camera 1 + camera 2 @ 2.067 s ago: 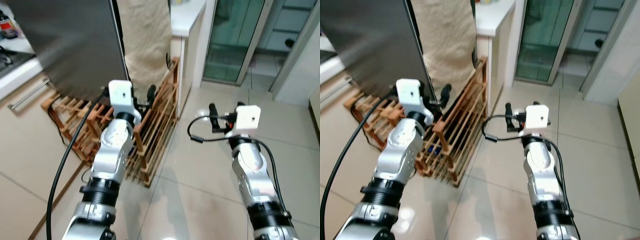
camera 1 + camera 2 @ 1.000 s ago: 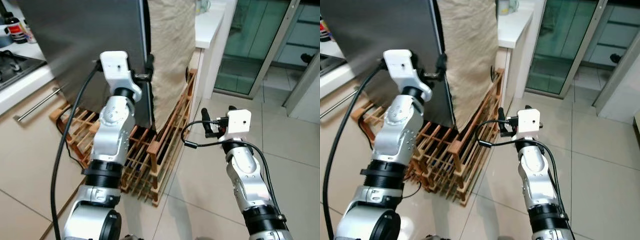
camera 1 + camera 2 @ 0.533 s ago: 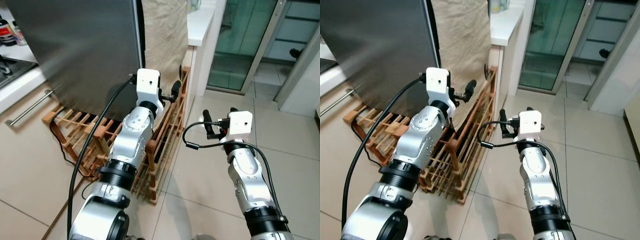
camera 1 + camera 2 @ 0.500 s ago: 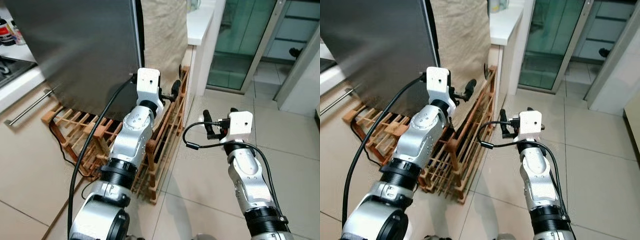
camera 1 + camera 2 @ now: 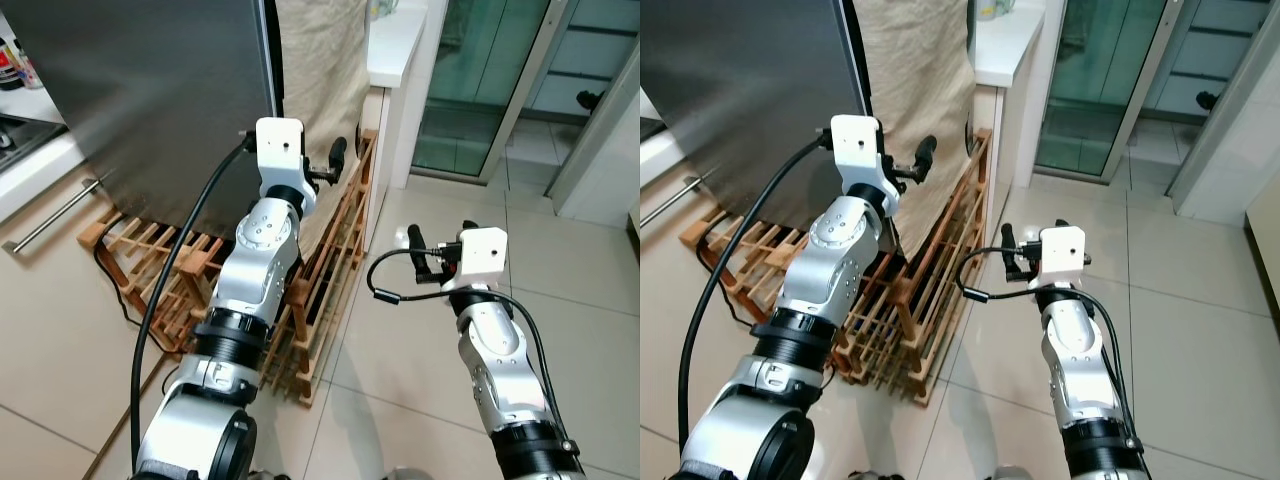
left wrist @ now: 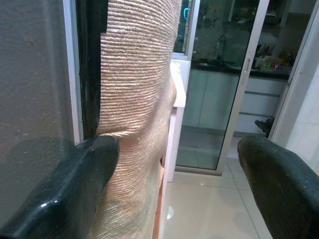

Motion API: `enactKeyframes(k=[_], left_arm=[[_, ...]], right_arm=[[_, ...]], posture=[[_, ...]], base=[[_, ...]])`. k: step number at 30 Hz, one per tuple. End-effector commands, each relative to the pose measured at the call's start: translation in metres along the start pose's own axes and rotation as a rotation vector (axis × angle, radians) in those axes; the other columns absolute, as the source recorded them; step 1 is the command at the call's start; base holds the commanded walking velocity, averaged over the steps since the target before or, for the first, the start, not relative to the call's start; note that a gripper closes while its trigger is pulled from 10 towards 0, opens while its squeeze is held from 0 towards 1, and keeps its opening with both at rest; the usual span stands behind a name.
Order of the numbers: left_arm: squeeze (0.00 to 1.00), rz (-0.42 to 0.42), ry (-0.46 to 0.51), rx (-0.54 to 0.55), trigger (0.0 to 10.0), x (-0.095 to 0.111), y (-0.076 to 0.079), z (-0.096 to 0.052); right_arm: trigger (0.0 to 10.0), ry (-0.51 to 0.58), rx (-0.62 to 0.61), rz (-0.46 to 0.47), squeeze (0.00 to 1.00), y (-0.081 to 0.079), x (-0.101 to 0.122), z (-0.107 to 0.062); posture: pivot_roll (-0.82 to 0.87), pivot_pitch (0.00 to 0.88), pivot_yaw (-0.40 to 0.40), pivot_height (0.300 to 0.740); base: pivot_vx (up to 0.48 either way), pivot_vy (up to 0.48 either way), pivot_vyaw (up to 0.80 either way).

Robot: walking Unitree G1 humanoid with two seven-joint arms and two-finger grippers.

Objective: Restocking fridge

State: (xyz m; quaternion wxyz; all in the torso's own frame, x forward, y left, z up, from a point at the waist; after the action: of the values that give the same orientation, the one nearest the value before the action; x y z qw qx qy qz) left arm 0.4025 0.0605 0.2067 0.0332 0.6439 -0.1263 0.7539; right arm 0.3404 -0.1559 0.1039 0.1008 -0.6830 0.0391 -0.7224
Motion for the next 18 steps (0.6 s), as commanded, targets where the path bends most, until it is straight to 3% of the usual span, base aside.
enactKeyframes(k=[1,9,14,18], left_arm=[[0.0,0.006,0.064,0.041,10.0,0.019,-0.012,-0.001],[0.0,0.012,0.053,0.053,10.0,0.017,-0.013,0.003],[0.0,-0.034,0.101,0.089,10.0,0.033,-0.022,0.001],[0.0,-0.031,0.081,0.008,10.0,0.032,-0.011,-0.007]], right_arm=[[10.0,0.002,0.007,-0.003,0.02,-0.002,0.003,0.0],[10.0,-0.005,0.009,-0.004,0.02,-0.002,0.001,0.001],[10.0,-0.008,0.006,-0.009,0.02,0.0,0.0,-0.001],[10.0,-0.011,0.005,-0.013,0.02,0.002,-0.001,-0.002]], posture=[[-0.27,0.0,0.074,0.74],[-0.27,0.0,0.071,0.74],[-0.28,0.0,0.074,0.74],[-0.28,0.0,0.075,0.74]], base=[[0.0,0.0,0.0],[0.0,0.0,0.0],[0.0,0.0,0.0],[0.0,0.0,0.0]])
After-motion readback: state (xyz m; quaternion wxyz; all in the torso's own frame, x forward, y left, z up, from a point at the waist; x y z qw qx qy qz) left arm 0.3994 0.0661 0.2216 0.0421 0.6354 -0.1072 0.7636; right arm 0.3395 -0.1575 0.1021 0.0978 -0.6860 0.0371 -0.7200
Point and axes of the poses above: a point about 5 cm out from each wrist's last joint towards the gripper, its own z axis pointing out of the wrist towards the gripper, its own x axis along the axis of the wrist's last joint, y = z × x, the point moved 4 cm from there along z, pointing out of the wrist towards the gripper, and after that the axes turned 14 degrees about z, right-handed, at the moved point
